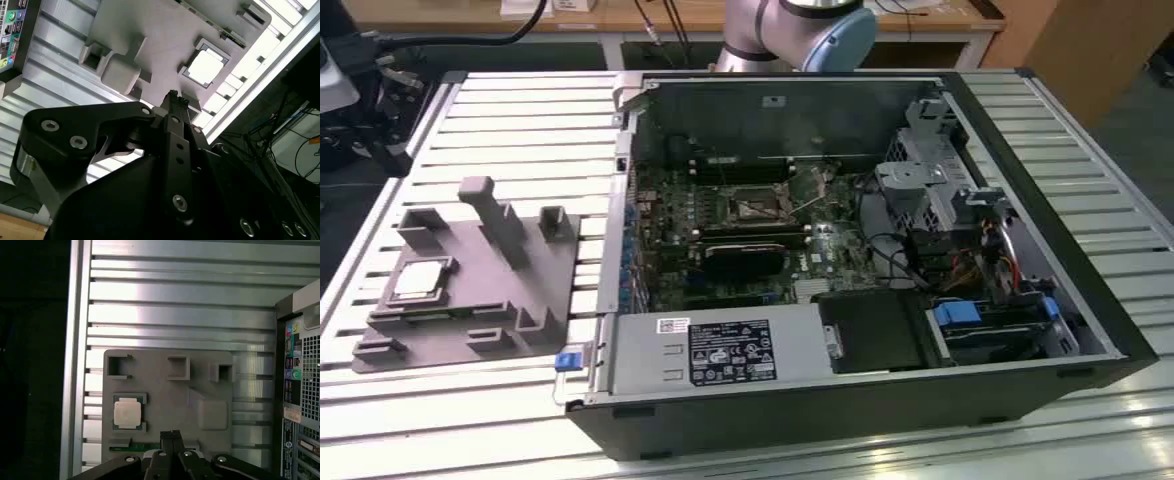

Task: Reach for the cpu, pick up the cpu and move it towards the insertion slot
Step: 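Pick up the cpu and move it towards the insertion slot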

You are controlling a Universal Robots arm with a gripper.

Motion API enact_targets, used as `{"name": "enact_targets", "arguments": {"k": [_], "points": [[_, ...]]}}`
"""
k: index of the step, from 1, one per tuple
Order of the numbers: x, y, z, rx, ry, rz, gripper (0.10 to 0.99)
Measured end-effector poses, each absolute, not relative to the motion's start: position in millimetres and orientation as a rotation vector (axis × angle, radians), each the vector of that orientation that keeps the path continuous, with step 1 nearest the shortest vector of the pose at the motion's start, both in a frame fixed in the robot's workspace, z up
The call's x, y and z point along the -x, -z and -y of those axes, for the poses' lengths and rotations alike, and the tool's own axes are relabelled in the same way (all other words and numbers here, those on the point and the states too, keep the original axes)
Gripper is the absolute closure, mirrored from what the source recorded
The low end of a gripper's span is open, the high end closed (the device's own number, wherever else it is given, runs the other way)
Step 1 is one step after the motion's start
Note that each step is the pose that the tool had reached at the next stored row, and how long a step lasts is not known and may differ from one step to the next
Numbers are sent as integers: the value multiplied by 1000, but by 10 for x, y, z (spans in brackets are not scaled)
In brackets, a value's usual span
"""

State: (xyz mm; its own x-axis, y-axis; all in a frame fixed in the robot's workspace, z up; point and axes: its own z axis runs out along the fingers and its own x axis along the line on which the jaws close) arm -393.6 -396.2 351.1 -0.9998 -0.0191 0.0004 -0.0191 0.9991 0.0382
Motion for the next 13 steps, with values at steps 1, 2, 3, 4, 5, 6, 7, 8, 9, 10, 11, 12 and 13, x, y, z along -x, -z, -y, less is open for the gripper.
{"name": "enact_targets", "arguments": {"k": [1,2,3,4,5,6,7,8,9,10,11,12,13], "points": [[3936,-3511,3962,-30,60,3140,980],[3936,-3511,3962,-30,60,3140,980],[3936,-3511,3962,-30,60,3140,980],[3936,-3511,3962,-30,60,3140,980],[3936,-3511,3962,-30,60,3140,980],[3936,-3510,3962,-30,60,3140,980],[3937,-3508,3962,-30,60,3140,980],[3938,-3503,3962,-30,60,3140,980],[3942,-3498,3962,-30,59,3140,980],[3946,-3493,3962,-30,58,3140,980],[3950,-3487,3961,-30,57,3140,980],[3955,-3480,3961,-30,56,3140,980],[3960,-3474,3962,-30,55,3140,980]]}}
